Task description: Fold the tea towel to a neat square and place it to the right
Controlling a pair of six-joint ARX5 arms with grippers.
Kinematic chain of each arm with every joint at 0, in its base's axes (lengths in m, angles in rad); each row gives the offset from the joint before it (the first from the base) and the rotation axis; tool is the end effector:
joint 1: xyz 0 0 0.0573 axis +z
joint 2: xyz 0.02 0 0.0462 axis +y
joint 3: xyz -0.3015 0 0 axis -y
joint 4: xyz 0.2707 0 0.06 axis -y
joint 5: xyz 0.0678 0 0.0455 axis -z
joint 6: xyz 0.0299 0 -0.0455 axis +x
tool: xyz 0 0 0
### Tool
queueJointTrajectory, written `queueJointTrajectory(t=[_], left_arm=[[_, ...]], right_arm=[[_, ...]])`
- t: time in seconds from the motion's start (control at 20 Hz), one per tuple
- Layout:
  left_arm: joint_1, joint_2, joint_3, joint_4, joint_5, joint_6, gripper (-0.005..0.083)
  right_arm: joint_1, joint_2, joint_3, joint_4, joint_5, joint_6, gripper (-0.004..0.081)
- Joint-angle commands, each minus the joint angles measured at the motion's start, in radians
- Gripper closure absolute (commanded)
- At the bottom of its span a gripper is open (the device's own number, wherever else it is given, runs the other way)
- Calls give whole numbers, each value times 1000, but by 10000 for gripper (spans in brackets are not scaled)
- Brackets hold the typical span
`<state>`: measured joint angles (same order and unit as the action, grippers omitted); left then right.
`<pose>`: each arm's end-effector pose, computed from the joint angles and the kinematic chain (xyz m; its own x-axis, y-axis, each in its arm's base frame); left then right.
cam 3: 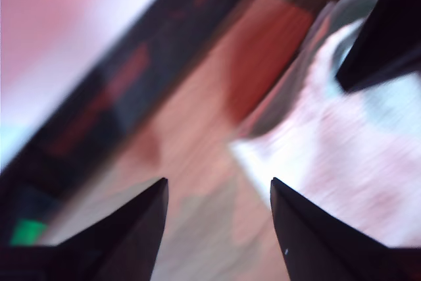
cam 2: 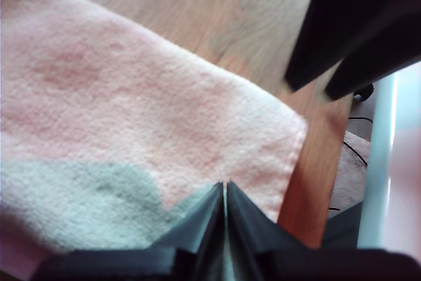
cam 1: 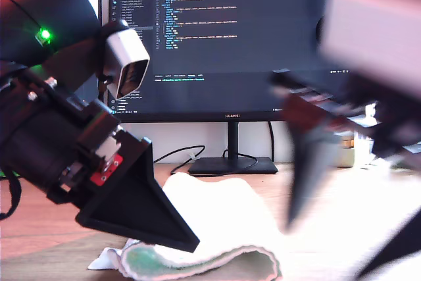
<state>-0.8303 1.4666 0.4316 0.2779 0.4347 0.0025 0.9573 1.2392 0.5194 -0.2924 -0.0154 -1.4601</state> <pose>0.1576 -0.1911 0.1360 0.1339 -0.7707 -0.6229 0.8771 0.3847 -0.2874 0.1244 0.1775 0.1724 0.2925 0.4422 -0.8479 -0.5761 -0.6263 -0.5253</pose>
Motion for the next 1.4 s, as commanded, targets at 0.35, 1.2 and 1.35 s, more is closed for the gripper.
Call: queueJointTrajectory(t=[0.35,1.2,1.35], left_arm=[[7,20,-19,0,30,-14,793],[84,19,-19,177,13,7,793],[159,20,-19,214,-25,35,793]], right_arm=[[-9,123,-11,123,-17,-111,389],[-8,152,-11,107,-101,-81,781],[-8,152,-11,104,-110,-81,781]])
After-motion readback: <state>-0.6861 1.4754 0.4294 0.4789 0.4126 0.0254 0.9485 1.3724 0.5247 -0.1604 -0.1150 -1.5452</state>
